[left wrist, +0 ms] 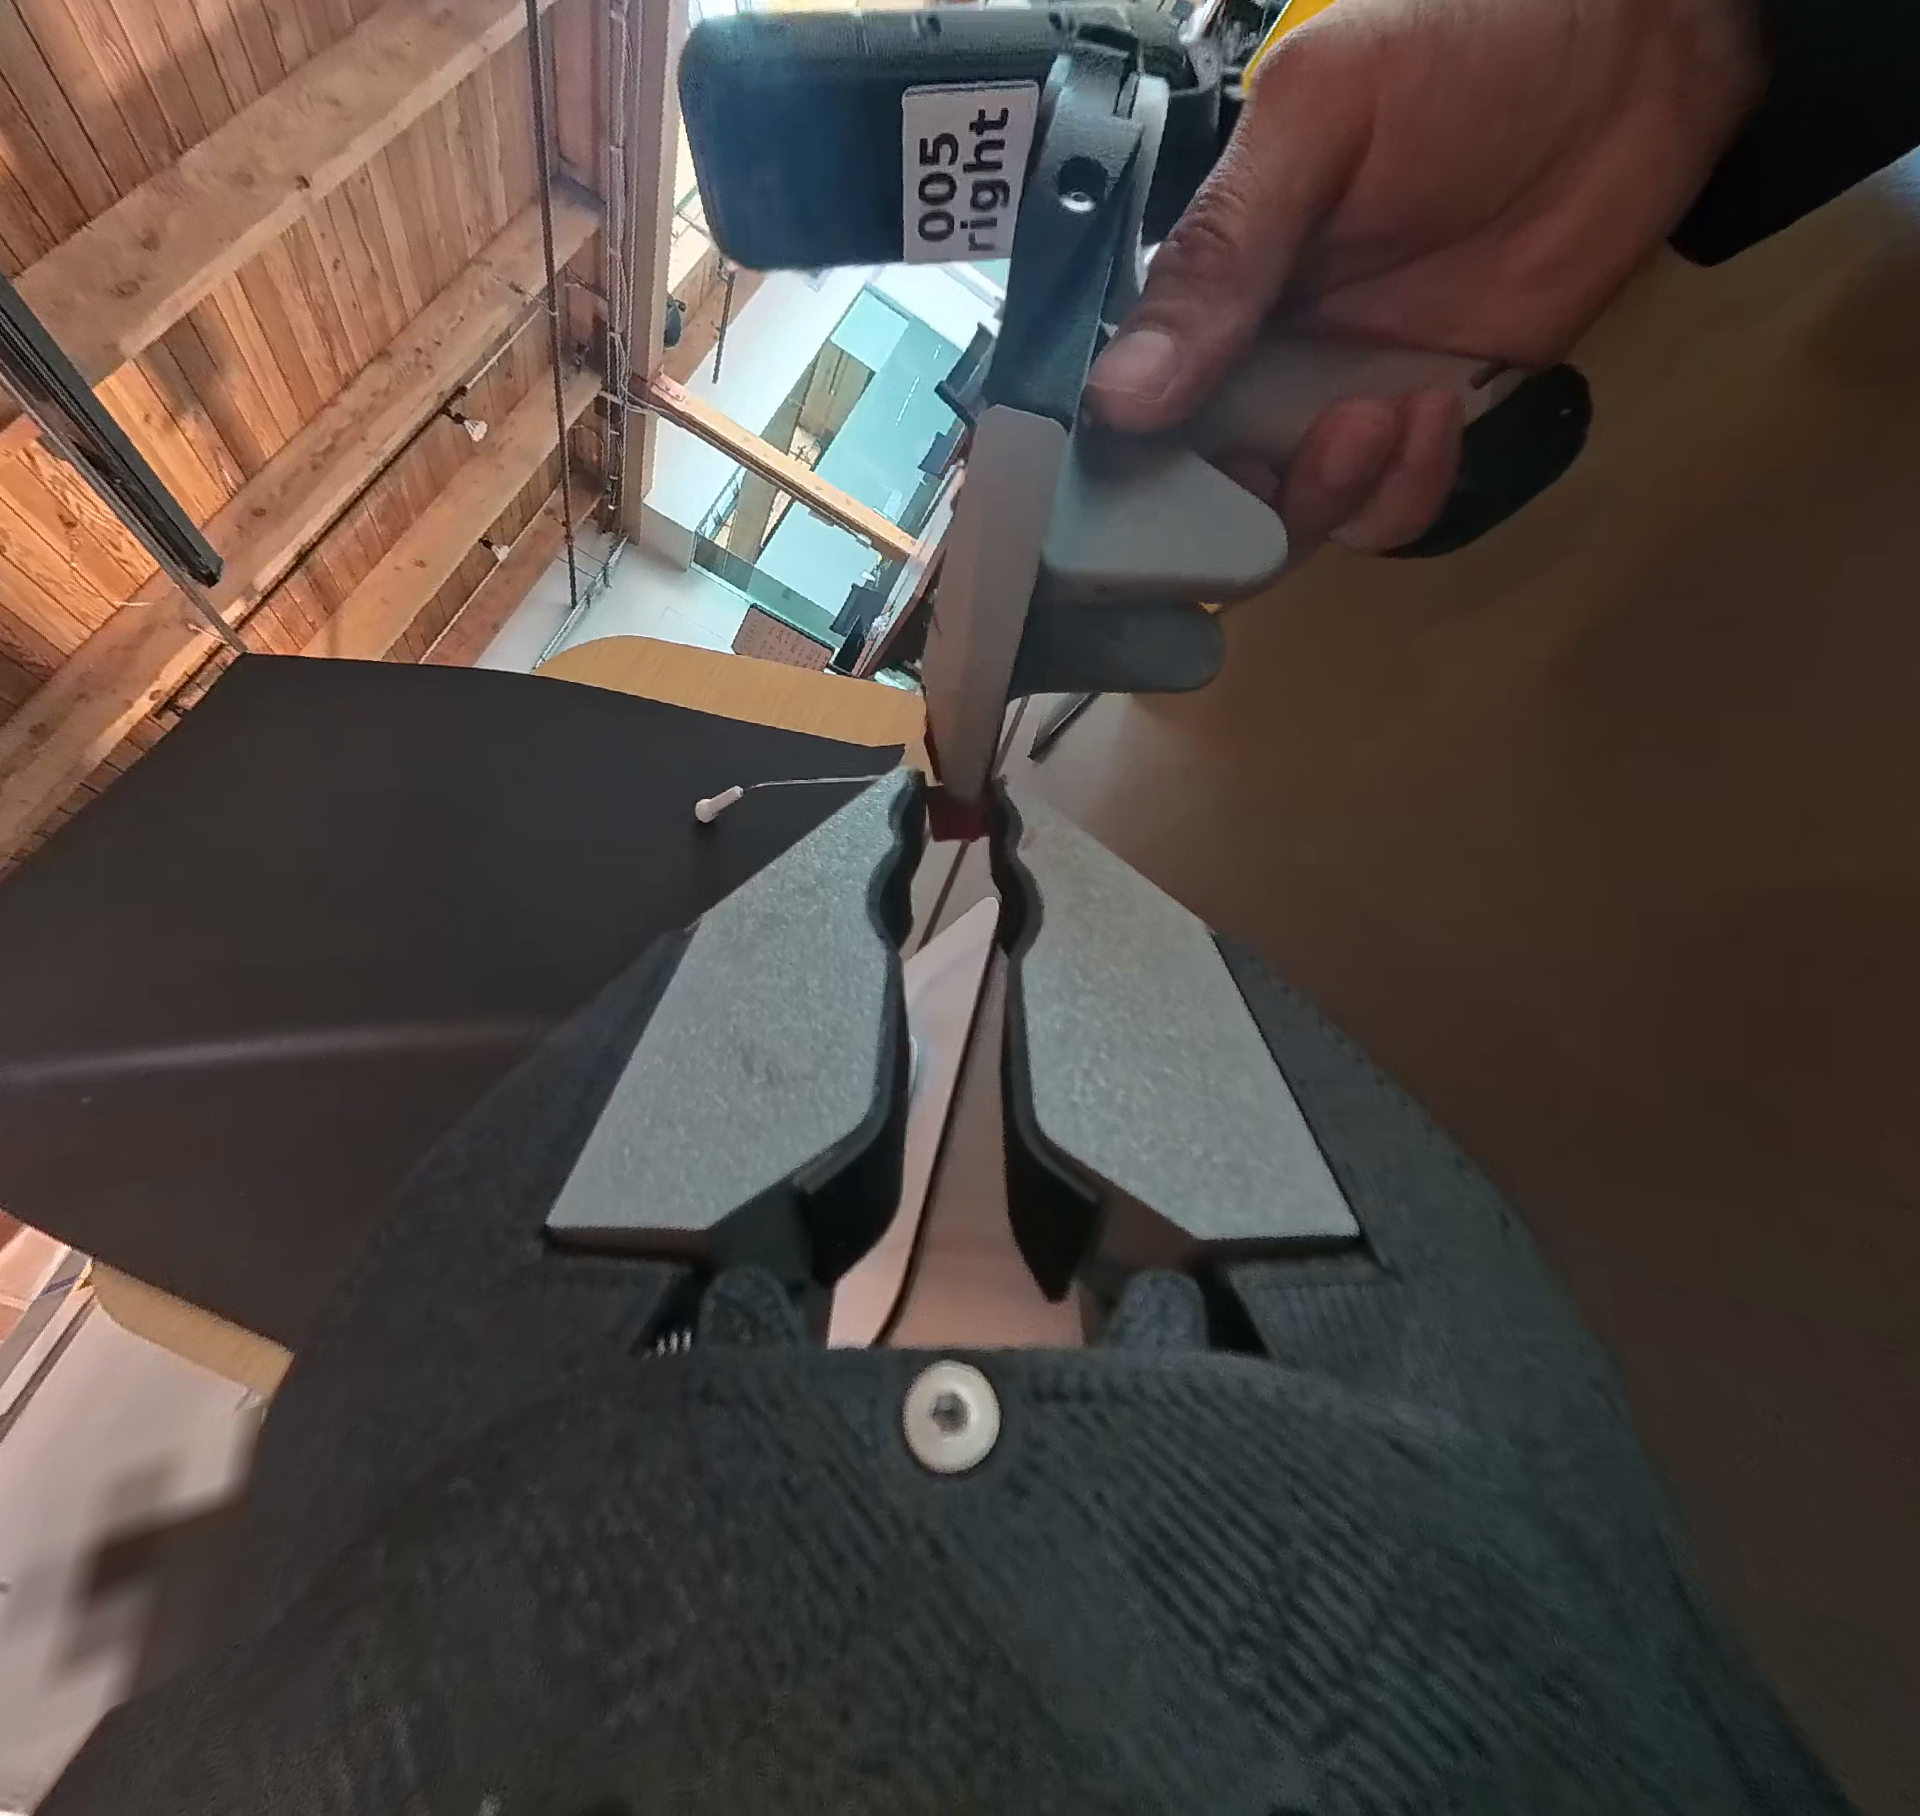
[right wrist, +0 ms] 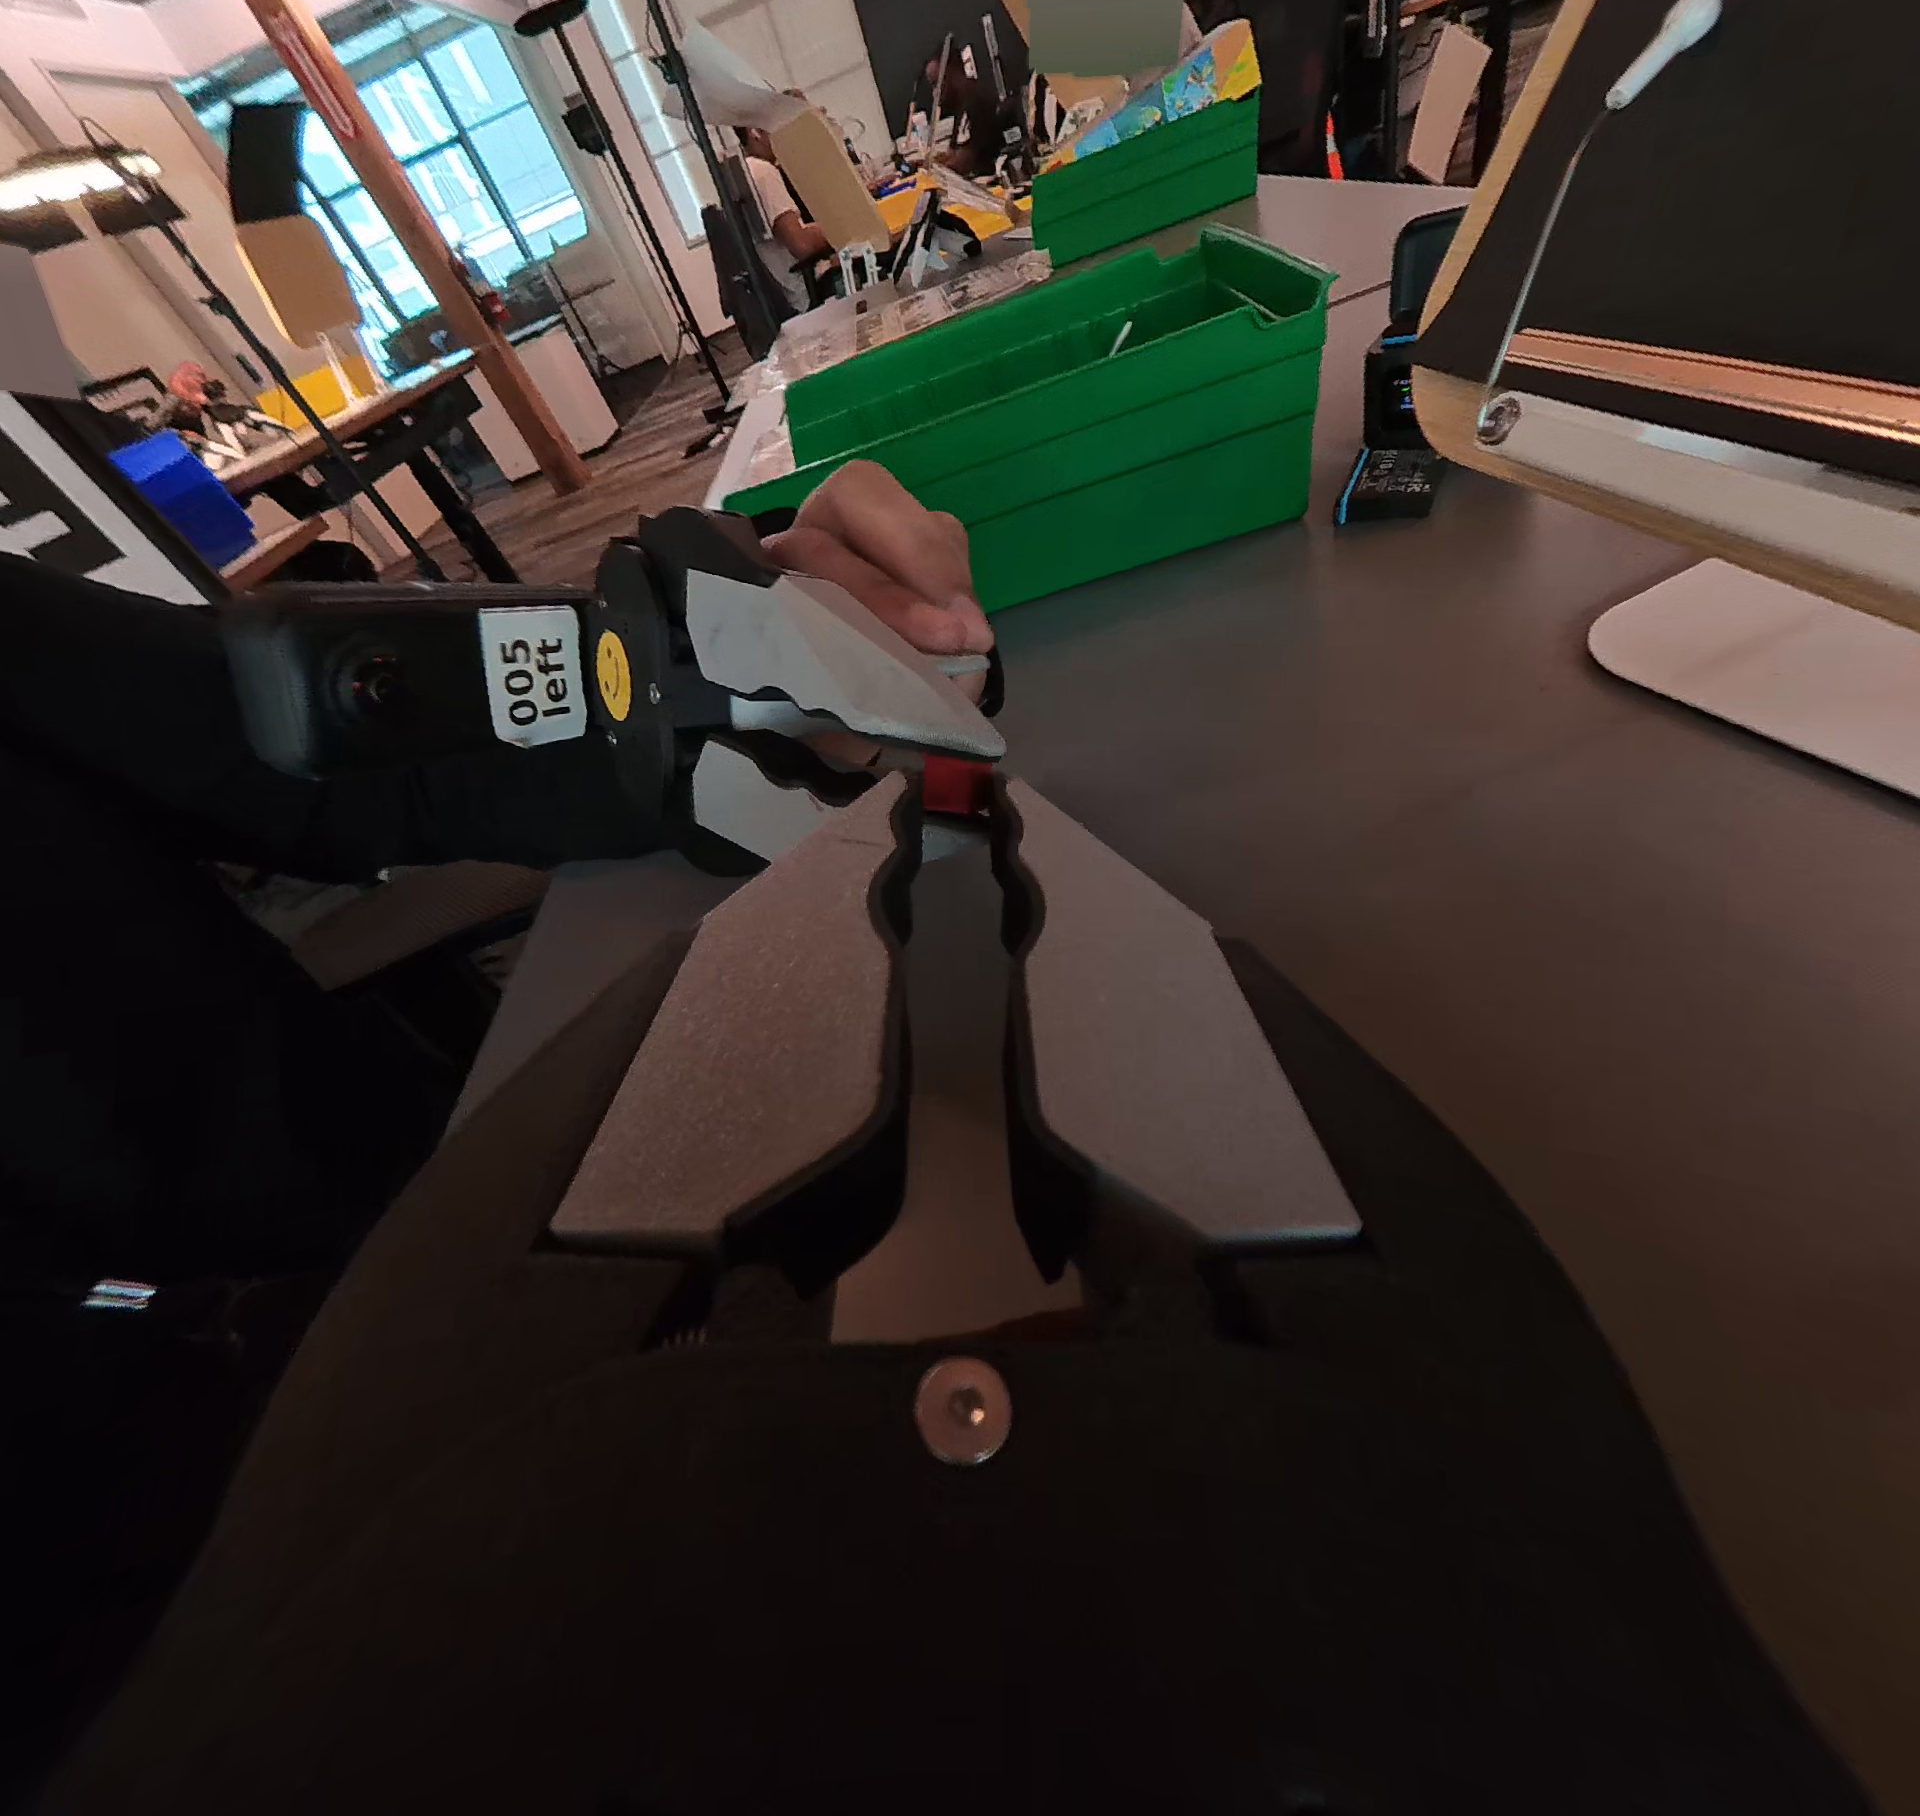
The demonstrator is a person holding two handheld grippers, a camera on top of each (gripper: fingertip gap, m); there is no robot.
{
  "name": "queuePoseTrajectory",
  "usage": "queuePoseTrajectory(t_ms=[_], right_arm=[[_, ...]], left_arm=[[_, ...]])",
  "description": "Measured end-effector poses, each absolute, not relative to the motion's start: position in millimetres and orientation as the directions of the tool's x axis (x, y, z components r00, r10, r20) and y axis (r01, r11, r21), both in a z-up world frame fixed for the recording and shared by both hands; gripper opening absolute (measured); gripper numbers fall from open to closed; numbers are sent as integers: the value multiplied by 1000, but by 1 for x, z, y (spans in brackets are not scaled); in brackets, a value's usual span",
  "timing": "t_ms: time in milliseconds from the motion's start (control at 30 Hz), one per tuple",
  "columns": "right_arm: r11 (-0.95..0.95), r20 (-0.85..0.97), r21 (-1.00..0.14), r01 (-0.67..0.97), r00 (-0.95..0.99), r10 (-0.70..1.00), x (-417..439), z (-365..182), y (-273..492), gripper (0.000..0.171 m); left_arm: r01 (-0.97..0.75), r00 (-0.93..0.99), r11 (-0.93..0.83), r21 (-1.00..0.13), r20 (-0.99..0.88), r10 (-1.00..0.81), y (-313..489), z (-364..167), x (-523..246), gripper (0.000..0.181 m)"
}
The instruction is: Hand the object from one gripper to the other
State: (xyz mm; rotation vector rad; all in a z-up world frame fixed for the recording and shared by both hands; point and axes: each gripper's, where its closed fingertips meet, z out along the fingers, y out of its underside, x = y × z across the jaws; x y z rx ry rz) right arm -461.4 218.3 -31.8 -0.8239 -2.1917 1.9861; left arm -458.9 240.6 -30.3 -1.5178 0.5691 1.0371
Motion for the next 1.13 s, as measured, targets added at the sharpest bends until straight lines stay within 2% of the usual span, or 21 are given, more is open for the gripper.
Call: queuePoseTrajectory(t_ms=[400,567,667,767,833,933,1033,1133], right_arm=[[202,36,-970,134,-744,668,-483,-29,241,7],[415,327,-910,8,-600,730,-492,-27,256,7],[541,473,-840,-34,-531,703,-494,-30,258,7],[684,643,-725,-82,-438,628,-495,-31,260,7],[756,735,-642,-128,-384,559,-493,-29,257,7],[800,810,-562,-210,-337,480,-486,-25,244,7],[807,840,-527,-266,-311,445,-480,-21,233,7],[807,856,-504,-307,-302,420,-475,-20,222,7]], left_arm=[[-672,672,-264,-692,-719,177,240,-43,-475,12],[-517,817,-280,-809,-564,118,241,-58,-478,22],[-352,925,-244,-904,-375,55,239,-59,-473,27],[-162,986,-163,-973,-167,20,233,-46,-473,28],[-22,1000,-116,-993,-24,16,230,-38,-478,32],[173,985,-92,-981,174,-3,229,-37,-485,48],[254,966,-69,-965,256,-24,229,-36,-487,46],[264,961,-91,-960,269,-54,233,-40,-479,45]])
